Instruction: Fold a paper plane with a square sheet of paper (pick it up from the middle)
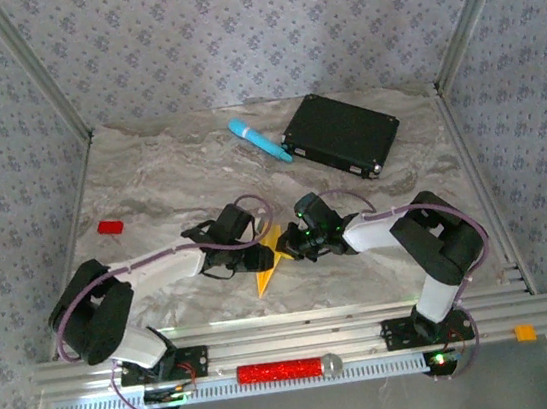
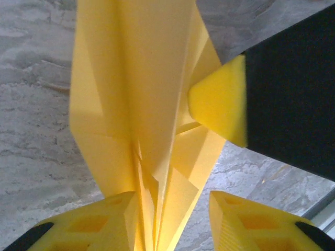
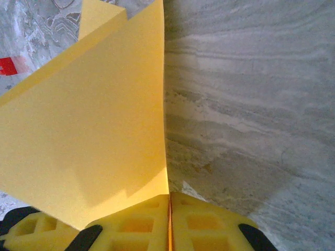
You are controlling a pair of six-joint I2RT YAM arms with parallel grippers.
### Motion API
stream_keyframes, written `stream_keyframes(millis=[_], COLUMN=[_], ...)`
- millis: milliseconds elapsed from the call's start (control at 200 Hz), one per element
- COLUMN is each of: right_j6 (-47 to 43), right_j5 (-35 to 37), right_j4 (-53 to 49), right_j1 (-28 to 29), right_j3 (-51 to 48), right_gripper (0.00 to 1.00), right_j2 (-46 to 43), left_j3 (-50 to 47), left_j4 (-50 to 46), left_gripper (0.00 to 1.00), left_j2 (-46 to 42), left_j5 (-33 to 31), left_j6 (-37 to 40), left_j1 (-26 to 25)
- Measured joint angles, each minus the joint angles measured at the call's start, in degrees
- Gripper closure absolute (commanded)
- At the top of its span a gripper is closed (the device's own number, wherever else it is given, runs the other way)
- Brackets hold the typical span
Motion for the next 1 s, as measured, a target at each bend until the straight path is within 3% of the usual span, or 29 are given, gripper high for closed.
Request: stream_keyframes(millis=[625,999], right_j6=[0.1,0.2], right_j5=[0.0,0.0], right_j4=[0.0,0.0], right_j1=[0.0,0.0], right_j3=[0.0,-0.4], right_gripper=[0.9,0.9], right_j2=[0.0,-0.2], left_j3=[0.0,2.1], left_j4=[0.0,-1.0], left_gripper=[0.6,0.81], left_j2=[2.8,4.7], left_j5=[0.0,-1.2], left_j6=[0.5,1.5], left_j1=[-0.7,-1.4])
